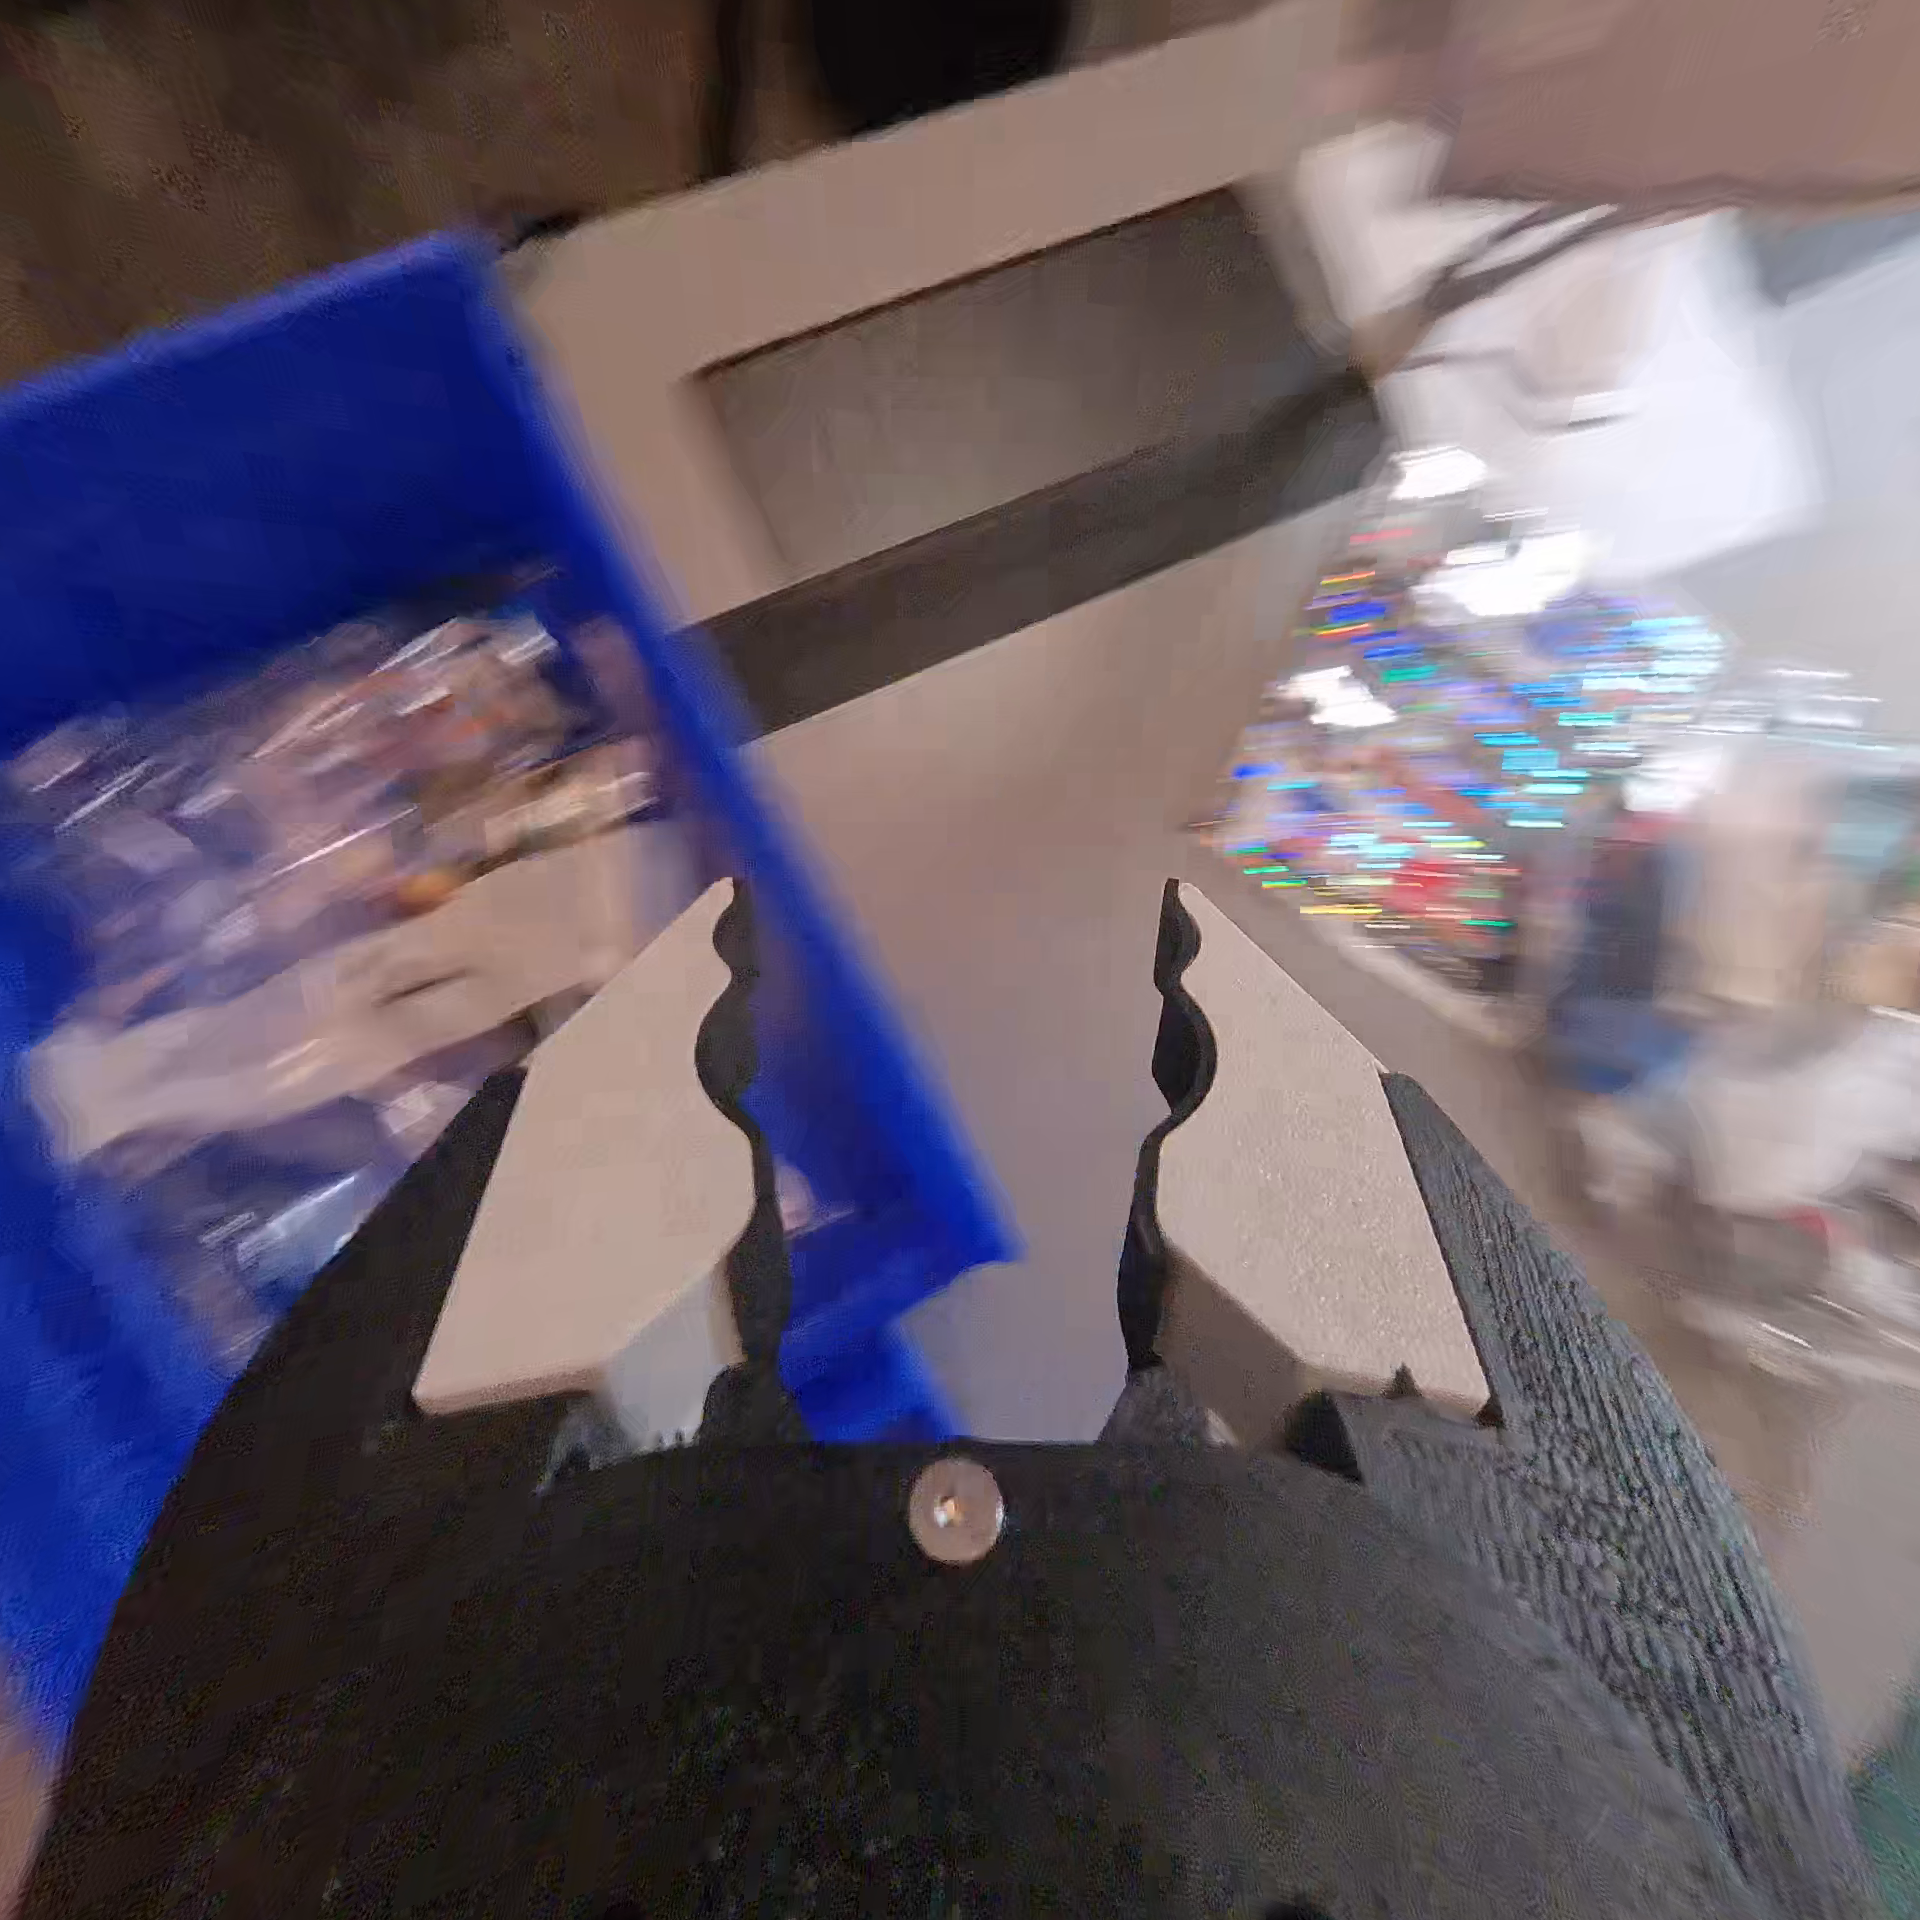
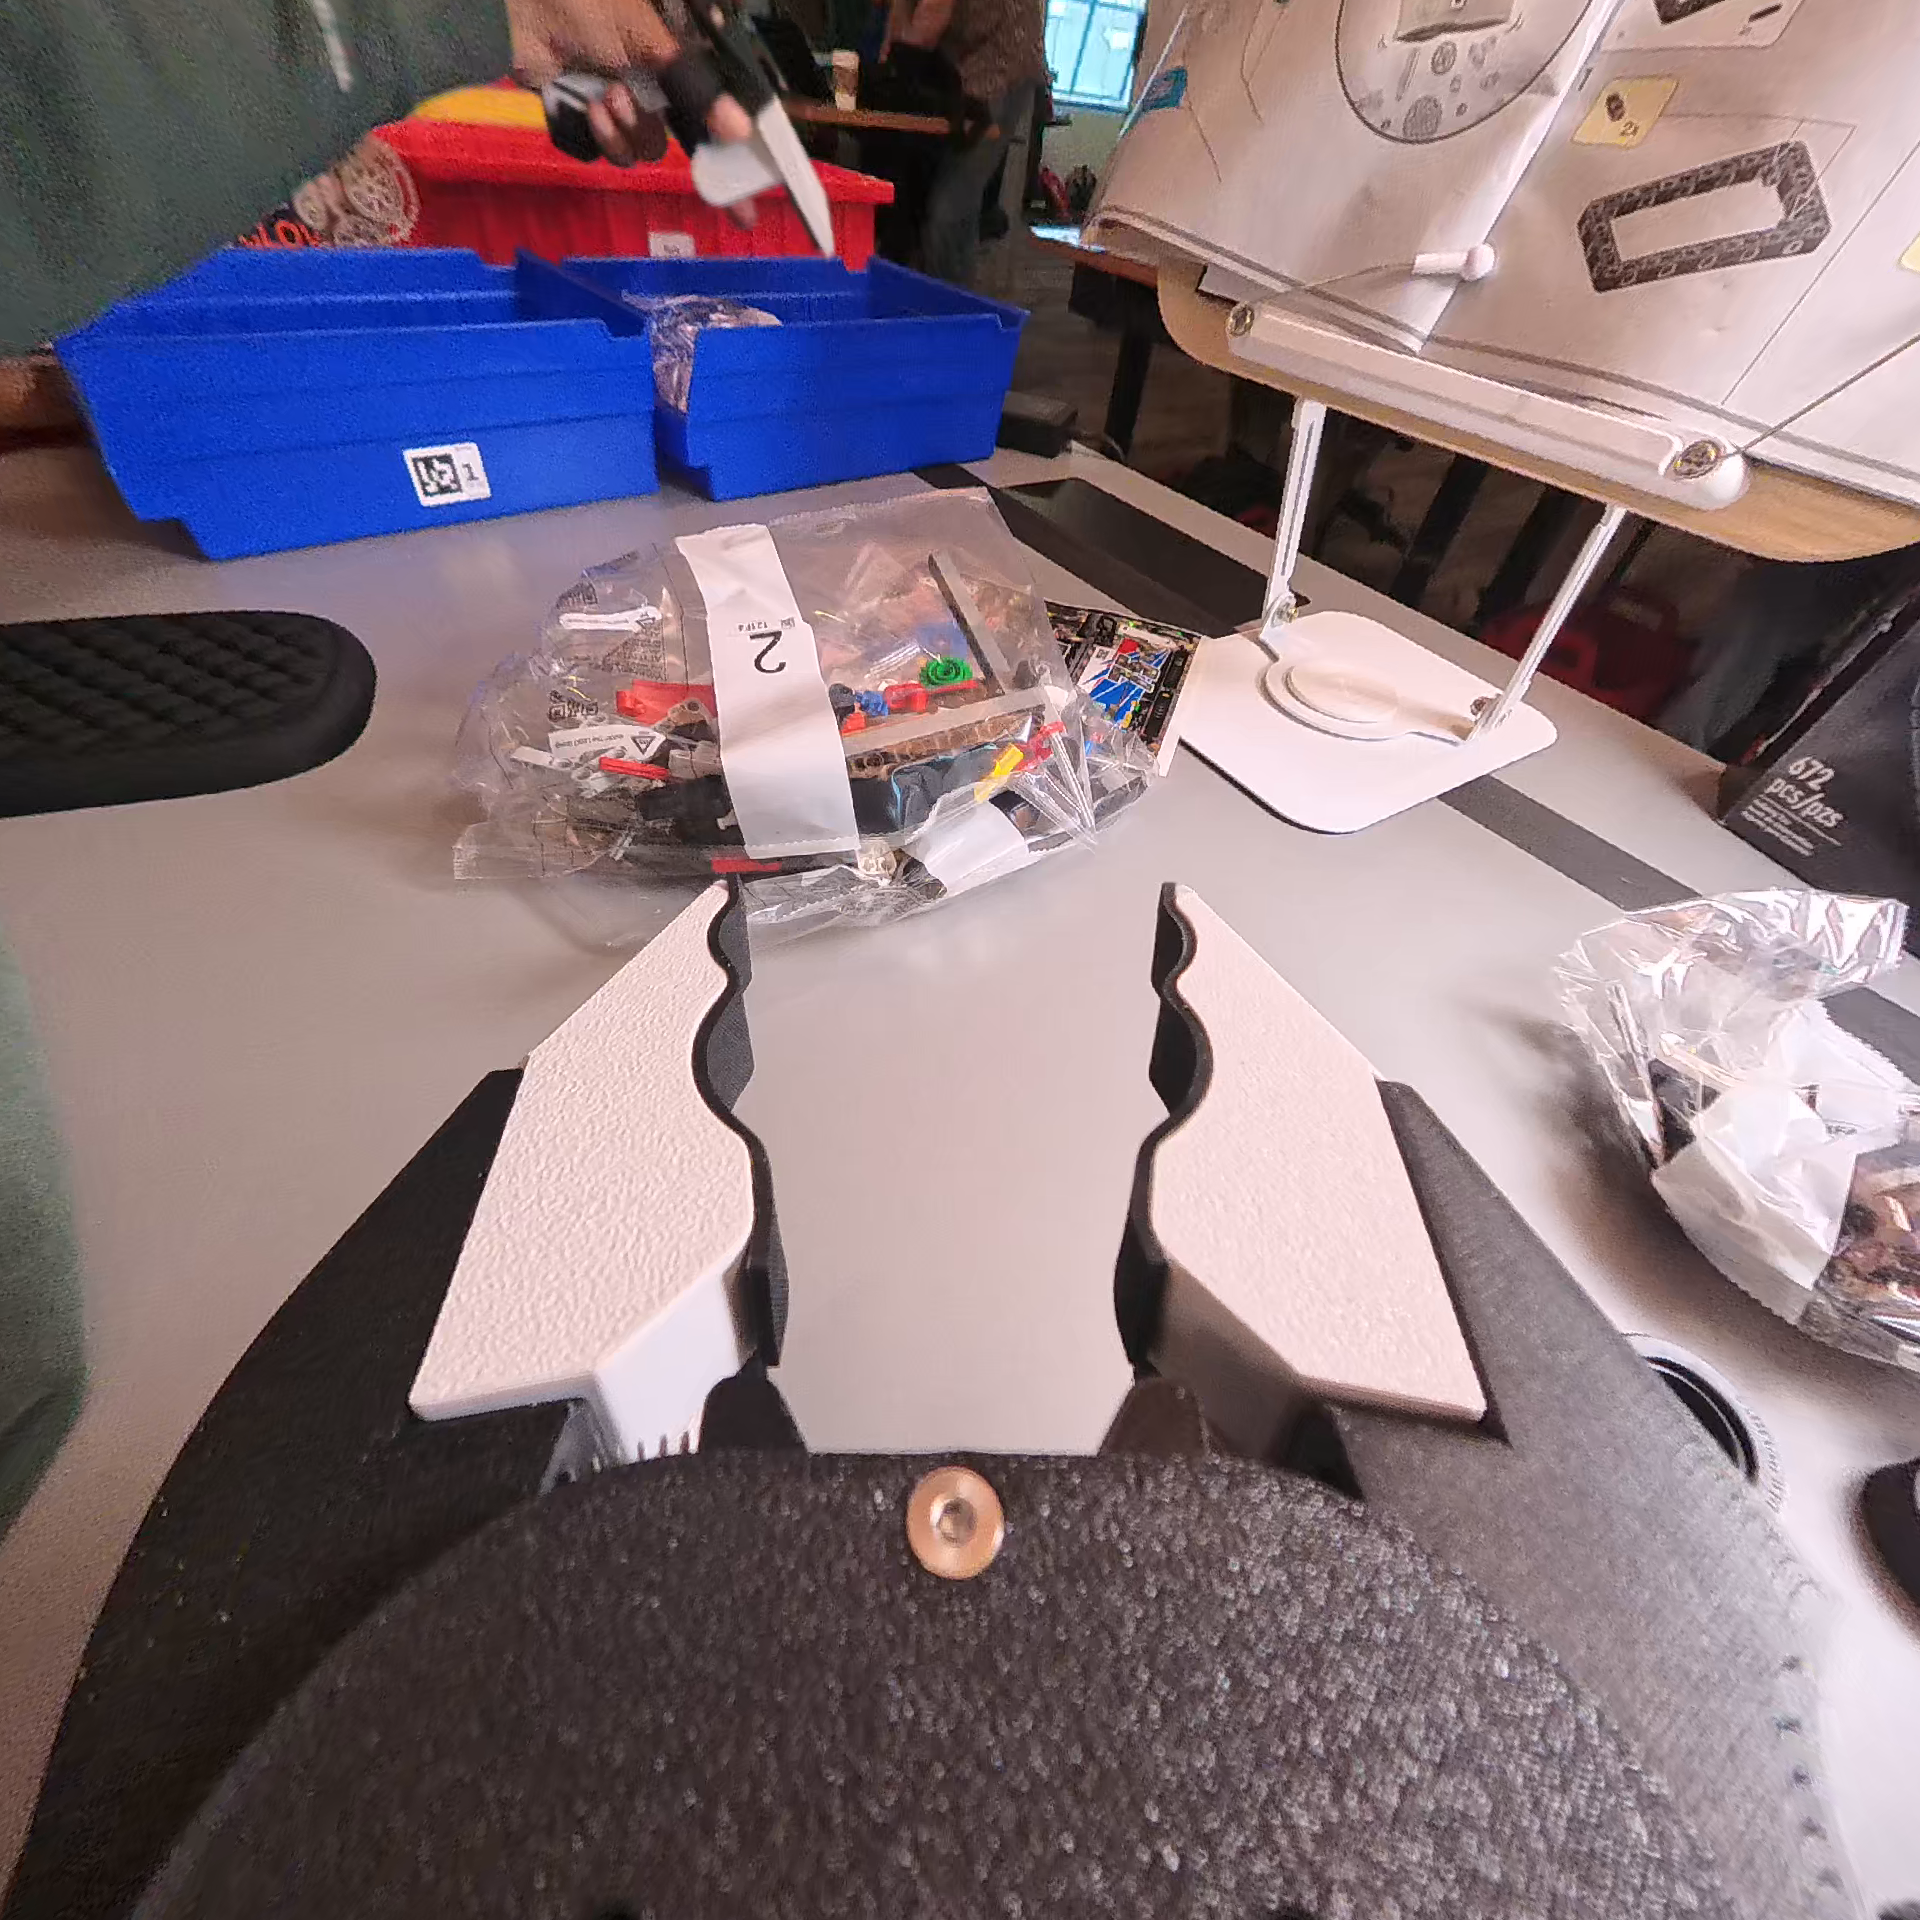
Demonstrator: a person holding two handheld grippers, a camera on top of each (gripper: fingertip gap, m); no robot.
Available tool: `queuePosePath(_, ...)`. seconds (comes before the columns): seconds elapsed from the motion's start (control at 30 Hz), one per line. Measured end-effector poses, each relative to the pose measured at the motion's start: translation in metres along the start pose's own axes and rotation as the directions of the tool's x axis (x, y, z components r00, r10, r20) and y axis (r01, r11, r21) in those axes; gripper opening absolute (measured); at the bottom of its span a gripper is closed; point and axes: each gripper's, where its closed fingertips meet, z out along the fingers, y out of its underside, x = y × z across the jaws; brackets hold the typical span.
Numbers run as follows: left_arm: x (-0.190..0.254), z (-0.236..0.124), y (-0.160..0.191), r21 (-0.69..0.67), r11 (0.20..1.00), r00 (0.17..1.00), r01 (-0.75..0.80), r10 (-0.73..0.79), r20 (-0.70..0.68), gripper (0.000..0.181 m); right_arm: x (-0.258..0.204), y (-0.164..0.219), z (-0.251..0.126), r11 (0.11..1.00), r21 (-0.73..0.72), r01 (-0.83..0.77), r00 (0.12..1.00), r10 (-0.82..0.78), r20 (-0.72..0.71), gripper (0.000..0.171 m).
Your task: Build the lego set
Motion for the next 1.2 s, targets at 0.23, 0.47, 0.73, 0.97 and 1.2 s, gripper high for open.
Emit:
queuePosePath(0.23, 0.210, 0.019, 0.045, -0.013, 0.963, 0.855, -0.269, 0.233, -0.463, 0.092, 0.011, 0.015, 0.009, 1.000, 0.000, -0.019, 0.999, 0.019, -0.031, 0.077)
queuePosePath(0.47, 0.276, 0.074, 0.089, -0.114, 0.954, 0.762, -0.279, 0.148, -0.631, 0.067, 0.034, -0.016, -0.016, 0.964, 0.242, -0.109, 0.989, 0.129, -0.068, 0.069)
queuePosePath(0.73, 0.316, 0.024, 0.046, 0.154, 0.954, 0.649, -0.258, 0.289, -0.704, 0.000, 0.053, -0.013, -0.025, 0.942, 0.303, -0.147, 0.978, 0.185, -0.099, 0.062)
queuePosePath(0.97, 0.392, -0.050, 0.017, 0.422, 0.880, 0.510, -0.216, 0.470, -0.720, 0.000, 0.048, -0.015, -0.018, 0.935, 0.312, -0.169, 0.979, 0.195, -0.054, 0.060)
queuePosePath(1.2, 0.448, -0.099, -0.009, 0.608, 0.791, 0.360, -0.074, 0.589, -0.723, 0.000, 0.020, -0.005, -0.004, 0.942, 0.230, -0.245, 0.969, 0.230, 0.091, 0.078)
